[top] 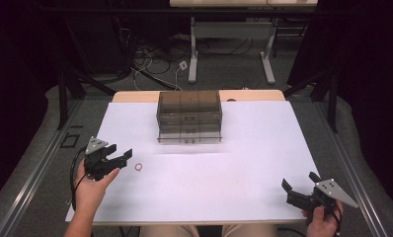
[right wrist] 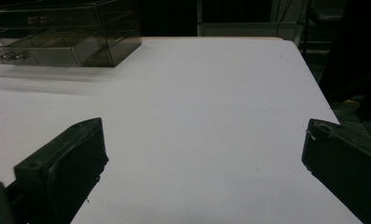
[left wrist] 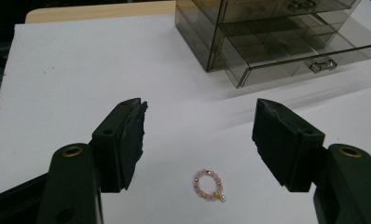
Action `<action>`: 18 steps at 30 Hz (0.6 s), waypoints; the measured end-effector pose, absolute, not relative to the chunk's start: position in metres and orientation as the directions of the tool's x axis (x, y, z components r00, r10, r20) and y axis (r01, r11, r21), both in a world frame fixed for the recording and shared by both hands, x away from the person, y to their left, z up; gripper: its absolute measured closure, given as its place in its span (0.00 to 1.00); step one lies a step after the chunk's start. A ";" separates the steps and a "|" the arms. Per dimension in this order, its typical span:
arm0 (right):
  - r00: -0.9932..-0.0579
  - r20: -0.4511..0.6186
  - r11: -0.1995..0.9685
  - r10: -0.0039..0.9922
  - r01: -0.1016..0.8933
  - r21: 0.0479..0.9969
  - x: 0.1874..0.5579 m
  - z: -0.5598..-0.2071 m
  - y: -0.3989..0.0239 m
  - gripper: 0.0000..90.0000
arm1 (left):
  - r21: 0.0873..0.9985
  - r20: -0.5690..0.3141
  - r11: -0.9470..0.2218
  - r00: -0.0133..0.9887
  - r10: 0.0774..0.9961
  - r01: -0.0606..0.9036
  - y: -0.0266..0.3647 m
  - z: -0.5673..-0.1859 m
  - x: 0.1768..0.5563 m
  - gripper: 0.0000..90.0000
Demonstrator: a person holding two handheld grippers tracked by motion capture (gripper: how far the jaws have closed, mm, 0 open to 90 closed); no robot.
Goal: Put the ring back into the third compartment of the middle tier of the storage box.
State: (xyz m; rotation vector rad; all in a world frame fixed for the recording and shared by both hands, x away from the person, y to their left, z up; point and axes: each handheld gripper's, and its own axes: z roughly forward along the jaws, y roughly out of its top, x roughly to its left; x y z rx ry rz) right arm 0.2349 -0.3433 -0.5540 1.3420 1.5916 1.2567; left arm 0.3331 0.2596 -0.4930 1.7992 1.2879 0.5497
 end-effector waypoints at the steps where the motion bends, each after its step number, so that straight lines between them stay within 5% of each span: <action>1: -0.223 0.075 -0.005 0.972 0.298 0.954 0.235 -0.554 -0.343 0.00 | 0.824 -0.115 -0.124 0.377 0.919 0.553 0.260 -0.493 0.333 0.41; 18: -0.229 0.080 -0.007 0.970 0.303 0.953 0.236 -0.556 -0.343 0.00 | 0.684 -0.195 -0.098 0.310 0.931 0.723 0.252 -0.504 0.345 0.50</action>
